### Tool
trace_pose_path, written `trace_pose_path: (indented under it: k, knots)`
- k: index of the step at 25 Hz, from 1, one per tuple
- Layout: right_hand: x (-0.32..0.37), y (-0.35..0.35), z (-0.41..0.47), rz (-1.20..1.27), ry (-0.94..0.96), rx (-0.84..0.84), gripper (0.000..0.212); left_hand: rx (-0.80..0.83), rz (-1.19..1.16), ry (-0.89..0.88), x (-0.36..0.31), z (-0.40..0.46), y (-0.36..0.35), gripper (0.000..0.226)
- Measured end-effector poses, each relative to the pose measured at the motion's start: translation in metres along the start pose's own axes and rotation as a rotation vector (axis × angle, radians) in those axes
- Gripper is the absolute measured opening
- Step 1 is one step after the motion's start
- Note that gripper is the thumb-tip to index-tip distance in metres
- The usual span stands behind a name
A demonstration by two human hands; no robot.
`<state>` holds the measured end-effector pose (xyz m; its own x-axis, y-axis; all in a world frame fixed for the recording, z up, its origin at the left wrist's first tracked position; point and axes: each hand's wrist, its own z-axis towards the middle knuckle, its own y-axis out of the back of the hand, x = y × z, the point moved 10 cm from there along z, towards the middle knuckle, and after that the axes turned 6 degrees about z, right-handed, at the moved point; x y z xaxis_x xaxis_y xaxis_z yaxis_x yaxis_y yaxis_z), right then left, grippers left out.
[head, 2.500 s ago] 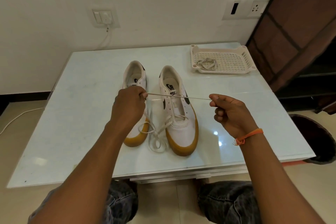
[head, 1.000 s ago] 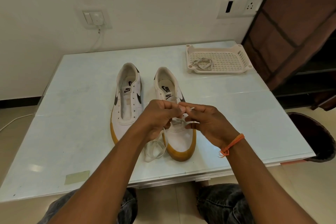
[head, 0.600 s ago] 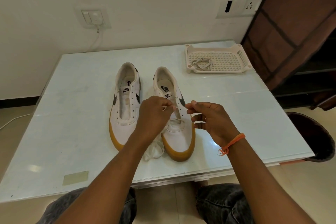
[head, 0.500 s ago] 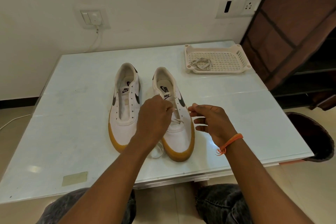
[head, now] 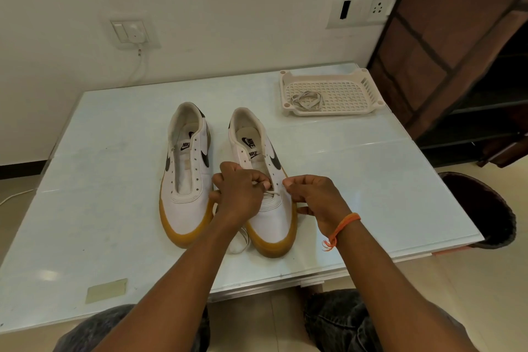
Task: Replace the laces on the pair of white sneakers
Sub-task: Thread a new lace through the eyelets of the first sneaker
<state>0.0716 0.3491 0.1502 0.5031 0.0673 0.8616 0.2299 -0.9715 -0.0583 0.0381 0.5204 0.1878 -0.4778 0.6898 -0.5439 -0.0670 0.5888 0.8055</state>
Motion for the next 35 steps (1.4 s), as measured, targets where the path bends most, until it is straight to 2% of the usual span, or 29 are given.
trace_pose_path:
  k: [5,10,14,17,19,23,26,28,30,33,35]
  knots:
    - [0.004,-0.002,0.002,-0.112,0.114,-0.024,0.019,0.019,-0.074,-0.003,0.005,0.005,-0.007,0.017]
    - [0.005,0.000,0.003,-0.163,0.167,-0.070,0.019,0.086,-0.090,-0.019,0.008,0.016,-0.019,0.029]
    - [0.006,-0.003,0.003,-0.196,0.178,-0.062,0.017,0.158,-0.100,0.036,0.011,0.016,-0.022,0.007]
    - [0.007,-0.001,0.003,-0.185,0.170,-0.077,0.014,0.089,-0.102,-0.013,0.012,0.020,-0.020,0.008]
    - [0.013,0.000,0.002,-0.195,0.208,-0.100,0.010,0.101,-0.120,-0.016,0.009,0.015,-0.016,0.010]
    - [0.032,-0.005,-0.008,-0.439,0.423,-0.208,0.005,0.101,-0.051,-0.016,0.006,0.012,-0.014,0.016]
    - [0.036,-0.008,-0.009,-0.510,0.436,-0.233,0.008,0.075,0.103,-0.023,0.001,0.005,0.001,0.004]
    - [0.035,0.007,-0.005,-0.314,0.346,-0.240,0.010,0.069,0.138,-0.044,-0.001,0.006,0.004,0.012]
    - [0.034,0.030,-0.003,-0.022,0.233,-0.263,0.011,0.139,0.125,-0.027,0.002,0.007,0.000,0.017]
    - [0.035,0.067,-0.008,0.331,0.170,-0.398,0.012,0.251,0.124,-0.071,-0.006,0.004,0.003,0.014]
    - [0.033,0.075,-0.012,0.460,0.152,-0.462,0.010,0.270,0.078,-0.117,-0.008,0.003,0.014,0.017]
